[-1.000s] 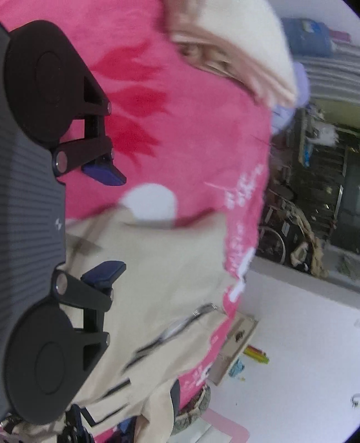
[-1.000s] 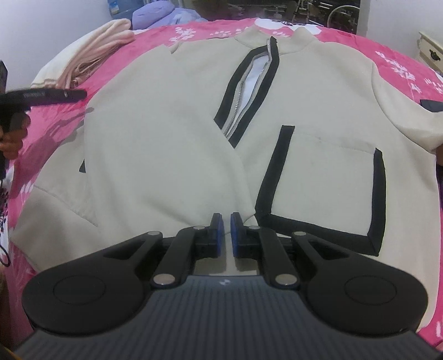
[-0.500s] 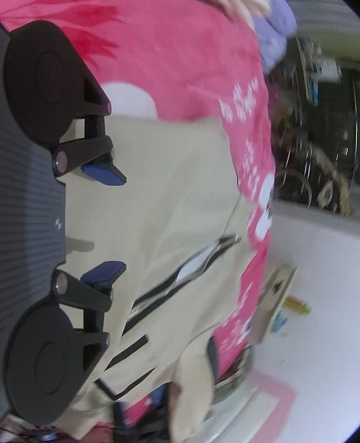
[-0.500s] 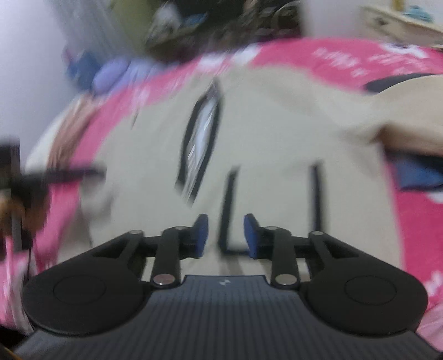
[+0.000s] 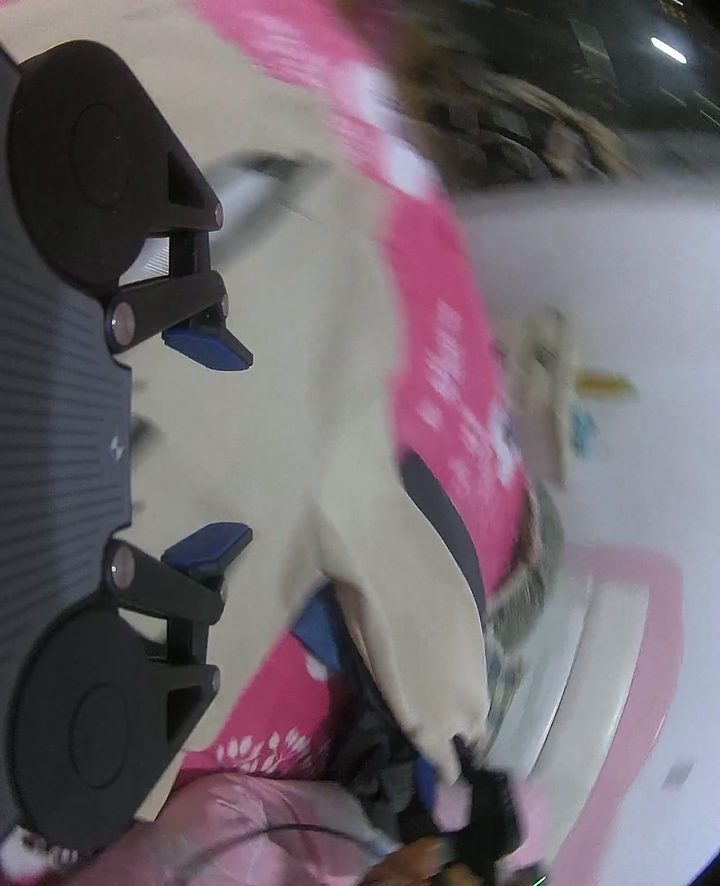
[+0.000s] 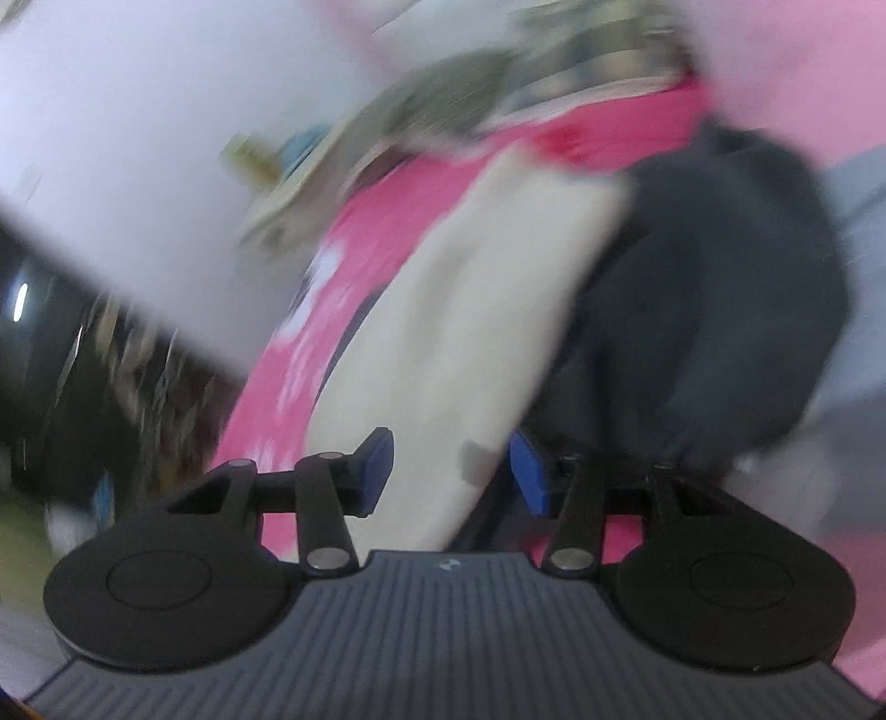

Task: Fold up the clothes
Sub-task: 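Grasp the jacket sleeve cuff with the right gripper and lift it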

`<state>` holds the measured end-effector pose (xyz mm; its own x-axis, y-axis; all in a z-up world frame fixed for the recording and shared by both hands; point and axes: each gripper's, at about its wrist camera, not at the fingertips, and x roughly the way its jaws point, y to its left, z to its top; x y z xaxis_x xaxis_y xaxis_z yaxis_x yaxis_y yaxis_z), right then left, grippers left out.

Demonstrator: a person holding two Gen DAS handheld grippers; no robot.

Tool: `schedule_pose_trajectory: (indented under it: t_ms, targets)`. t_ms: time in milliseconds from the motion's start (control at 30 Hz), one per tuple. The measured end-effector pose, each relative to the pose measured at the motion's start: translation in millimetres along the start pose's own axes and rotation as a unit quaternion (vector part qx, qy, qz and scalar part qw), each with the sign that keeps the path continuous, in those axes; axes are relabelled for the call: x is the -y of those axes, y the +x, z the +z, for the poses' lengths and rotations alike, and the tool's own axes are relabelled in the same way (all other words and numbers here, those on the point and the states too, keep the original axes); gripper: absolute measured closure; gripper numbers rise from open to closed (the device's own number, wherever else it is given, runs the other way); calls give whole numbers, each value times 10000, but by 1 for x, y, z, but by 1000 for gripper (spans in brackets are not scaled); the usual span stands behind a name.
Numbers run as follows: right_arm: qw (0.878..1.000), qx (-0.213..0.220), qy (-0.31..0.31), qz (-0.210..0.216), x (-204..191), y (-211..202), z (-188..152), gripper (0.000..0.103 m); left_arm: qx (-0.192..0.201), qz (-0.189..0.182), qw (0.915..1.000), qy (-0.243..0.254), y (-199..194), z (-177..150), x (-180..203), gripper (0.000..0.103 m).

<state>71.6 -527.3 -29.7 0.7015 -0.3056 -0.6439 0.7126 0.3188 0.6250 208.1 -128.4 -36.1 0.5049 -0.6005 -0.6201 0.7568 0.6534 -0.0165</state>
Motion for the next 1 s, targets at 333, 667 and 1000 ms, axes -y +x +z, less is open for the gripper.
schedule_pose_trajectory:
  t_ms: [333,667,1000]
  targets:
    - [9976,284,626,-46,29,38,47,56,898,-275,9868,1319,87,33,121,41]
    - [9978,489,418,135,37,37,57,71,731,-371,9824,1679,146,24,155,60]
    - [9941,1006,-195,360,17,18,50,96,486,-648,9911,1054,153,24,138,98]
